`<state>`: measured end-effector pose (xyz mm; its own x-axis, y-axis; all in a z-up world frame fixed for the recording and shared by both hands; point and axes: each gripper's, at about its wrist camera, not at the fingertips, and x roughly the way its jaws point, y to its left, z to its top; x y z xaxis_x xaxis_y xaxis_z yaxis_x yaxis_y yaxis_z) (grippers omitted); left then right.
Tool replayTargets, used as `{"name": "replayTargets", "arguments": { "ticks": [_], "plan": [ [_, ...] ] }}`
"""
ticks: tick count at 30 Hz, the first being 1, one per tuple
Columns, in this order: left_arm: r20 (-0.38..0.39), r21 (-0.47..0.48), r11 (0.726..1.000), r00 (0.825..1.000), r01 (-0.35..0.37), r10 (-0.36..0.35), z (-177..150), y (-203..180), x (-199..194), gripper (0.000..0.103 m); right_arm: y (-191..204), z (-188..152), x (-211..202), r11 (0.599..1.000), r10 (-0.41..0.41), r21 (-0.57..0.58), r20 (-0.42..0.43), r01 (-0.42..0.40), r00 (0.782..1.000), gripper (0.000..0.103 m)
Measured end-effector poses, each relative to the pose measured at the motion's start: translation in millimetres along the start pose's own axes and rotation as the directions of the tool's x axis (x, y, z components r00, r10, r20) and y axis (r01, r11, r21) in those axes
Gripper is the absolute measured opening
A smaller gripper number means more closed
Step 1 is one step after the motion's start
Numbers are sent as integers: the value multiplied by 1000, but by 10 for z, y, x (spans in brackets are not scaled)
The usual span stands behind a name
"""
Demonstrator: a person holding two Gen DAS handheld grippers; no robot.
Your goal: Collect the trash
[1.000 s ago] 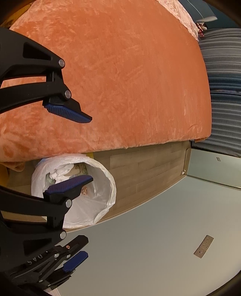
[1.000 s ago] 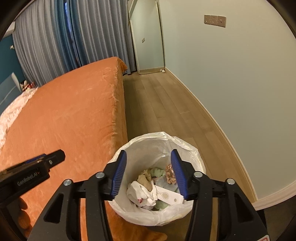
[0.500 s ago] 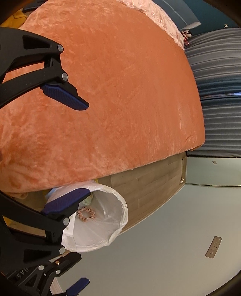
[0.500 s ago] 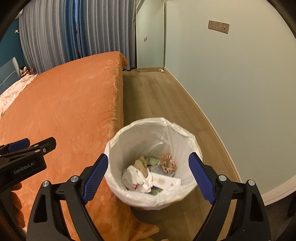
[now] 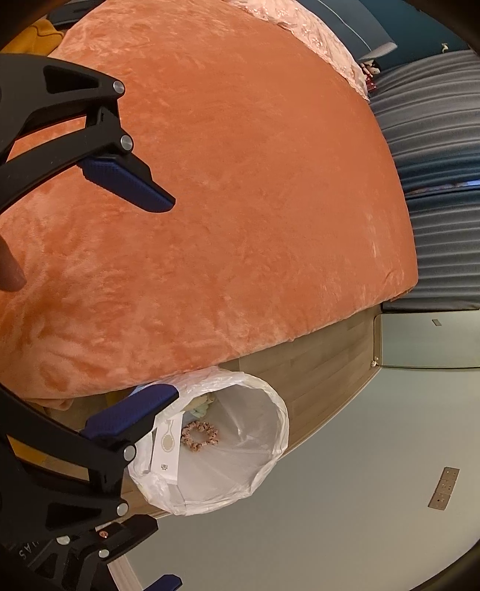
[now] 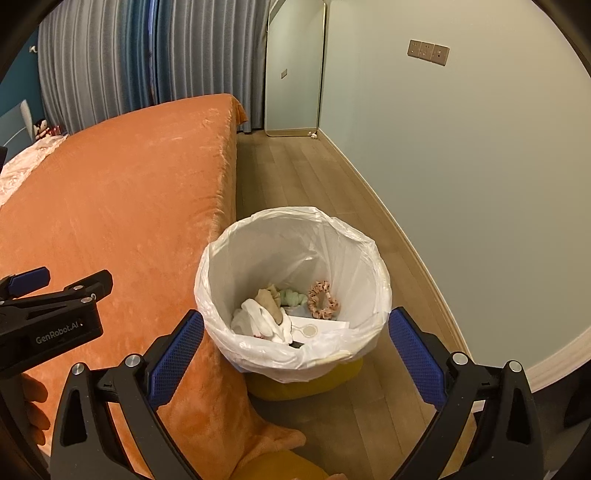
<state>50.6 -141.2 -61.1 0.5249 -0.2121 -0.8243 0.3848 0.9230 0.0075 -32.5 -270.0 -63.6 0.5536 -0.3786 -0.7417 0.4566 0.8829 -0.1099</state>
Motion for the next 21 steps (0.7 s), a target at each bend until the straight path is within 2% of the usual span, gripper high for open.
{"name": "replayTargets", "arguments": {
  "ticks": [21],
  "plan": [
    [-16,13,999,999,-41,41,-94,-59,36,90,-1,-138,112,1000,-7,27,-31,7,999,96]
  ]
}}
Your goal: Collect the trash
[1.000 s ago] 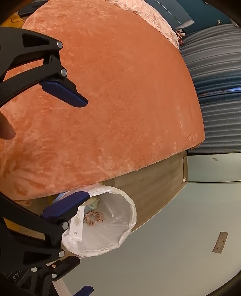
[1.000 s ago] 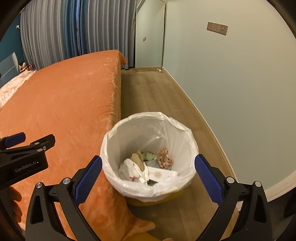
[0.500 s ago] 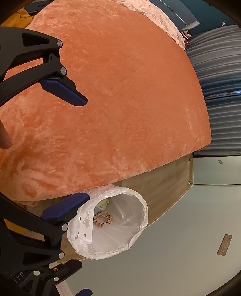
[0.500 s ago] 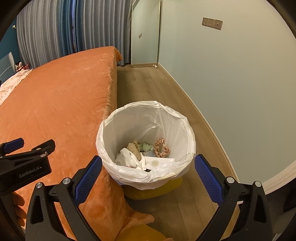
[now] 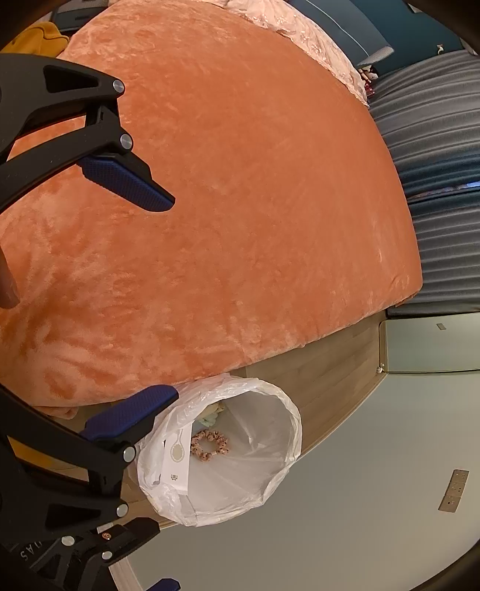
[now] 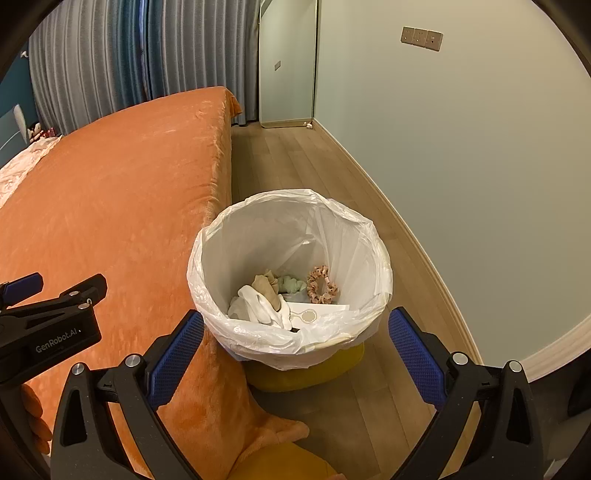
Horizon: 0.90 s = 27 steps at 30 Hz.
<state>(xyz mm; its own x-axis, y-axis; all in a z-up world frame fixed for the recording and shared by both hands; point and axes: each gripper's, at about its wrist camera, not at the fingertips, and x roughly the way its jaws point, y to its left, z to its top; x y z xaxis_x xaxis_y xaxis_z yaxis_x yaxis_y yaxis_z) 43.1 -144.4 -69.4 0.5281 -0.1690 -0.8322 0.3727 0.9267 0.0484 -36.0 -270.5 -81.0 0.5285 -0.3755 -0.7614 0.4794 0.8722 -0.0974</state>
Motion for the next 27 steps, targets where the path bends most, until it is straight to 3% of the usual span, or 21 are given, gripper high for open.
{"name": "replayTargets", "arguments": {
  "ticks": [27],
  "plan": [
    [-11,-1,1000,1000,-11,11,-35,-44,-8,90,30,-6,24,1000,-5,-7,0,5,1000,96]
  ]
}}
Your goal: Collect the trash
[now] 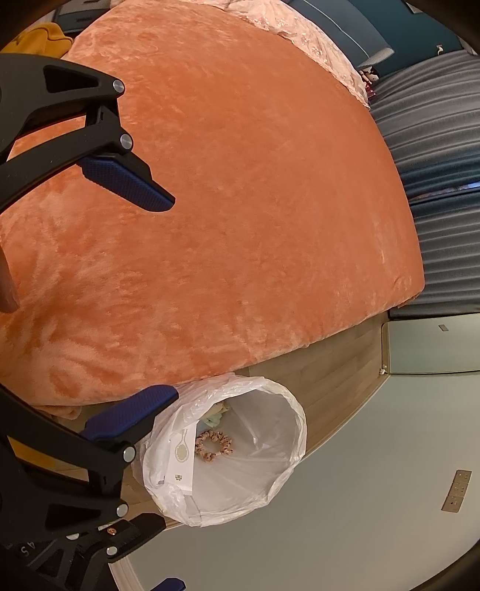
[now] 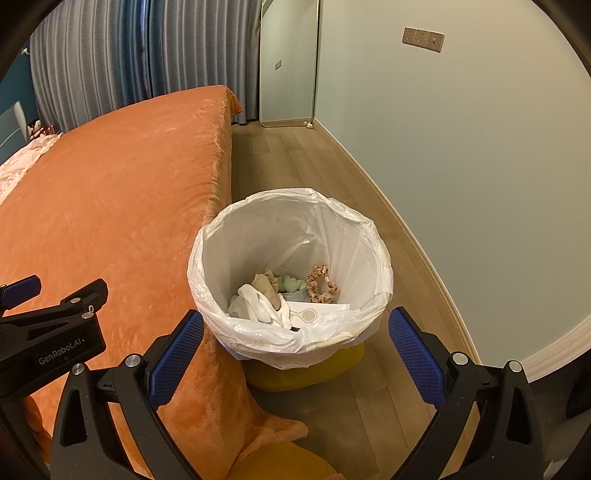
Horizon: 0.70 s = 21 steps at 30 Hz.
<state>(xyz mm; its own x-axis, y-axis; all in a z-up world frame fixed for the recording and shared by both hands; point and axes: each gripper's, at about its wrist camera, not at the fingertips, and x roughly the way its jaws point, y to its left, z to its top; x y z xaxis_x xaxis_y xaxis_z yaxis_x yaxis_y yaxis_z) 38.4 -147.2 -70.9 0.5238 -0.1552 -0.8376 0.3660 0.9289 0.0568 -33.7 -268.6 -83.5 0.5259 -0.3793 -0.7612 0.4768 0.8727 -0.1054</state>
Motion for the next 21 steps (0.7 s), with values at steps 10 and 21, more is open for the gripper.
{"name": "replayTargets", "arguments": {
  "ticks": [10,21],
  "plan": [
    [2,8,1000,1000,-4,4,-9,-9,-13,90,11,-9,-6,1000,-1,-3,-1,1,1000,96],
    [27,14,1000,999,-27,27,-10,-32,-38,90,12,-16,3,1000,0,-2,-1,0,1000,96]
  ]
}}
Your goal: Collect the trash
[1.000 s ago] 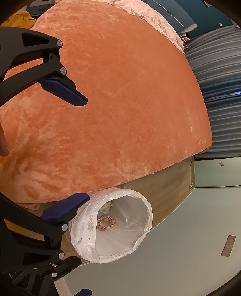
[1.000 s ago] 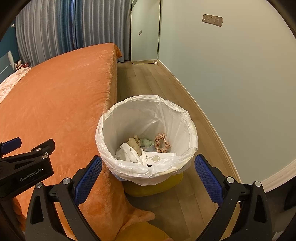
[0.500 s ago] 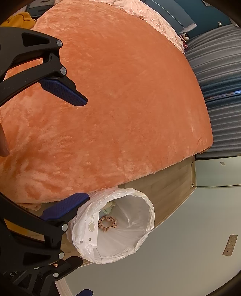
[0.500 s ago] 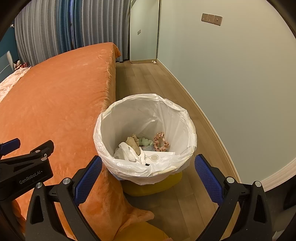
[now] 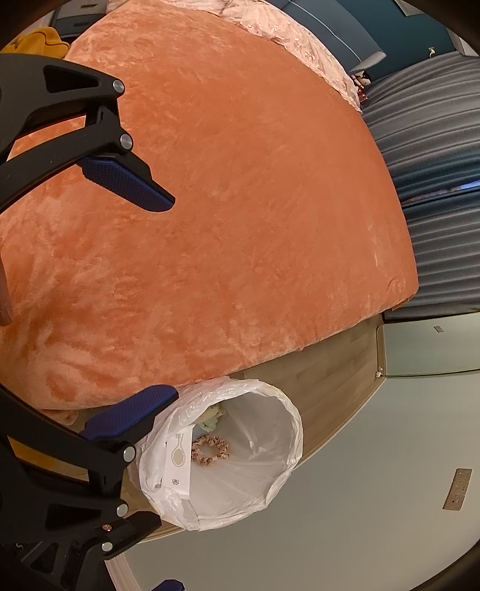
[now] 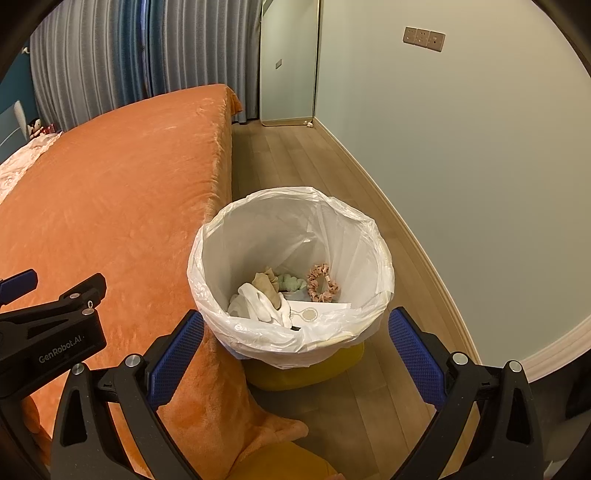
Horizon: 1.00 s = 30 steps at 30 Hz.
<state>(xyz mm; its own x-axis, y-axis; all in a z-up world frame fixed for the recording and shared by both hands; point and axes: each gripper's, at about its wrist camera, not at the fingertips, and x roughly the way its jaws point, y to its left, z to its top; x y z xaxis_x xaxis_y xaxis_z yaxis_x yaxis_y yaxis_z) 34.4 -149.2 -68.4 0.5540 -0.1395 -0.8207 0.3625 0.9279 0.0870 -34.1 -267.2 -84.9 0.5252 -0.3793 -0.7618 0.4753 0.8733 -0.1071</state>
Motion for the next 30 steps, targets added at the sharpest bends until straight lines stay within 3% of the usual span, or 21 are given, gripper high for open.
{"name": "replayTargets", "arguments": {
  "ticks": [30],
  "plan": [
    [-24,-2,1000,1000,-4,4,-2,-26,64,89,-48,-10,51,1000,-4,5,-9,4,1000,96]
  ]
}}
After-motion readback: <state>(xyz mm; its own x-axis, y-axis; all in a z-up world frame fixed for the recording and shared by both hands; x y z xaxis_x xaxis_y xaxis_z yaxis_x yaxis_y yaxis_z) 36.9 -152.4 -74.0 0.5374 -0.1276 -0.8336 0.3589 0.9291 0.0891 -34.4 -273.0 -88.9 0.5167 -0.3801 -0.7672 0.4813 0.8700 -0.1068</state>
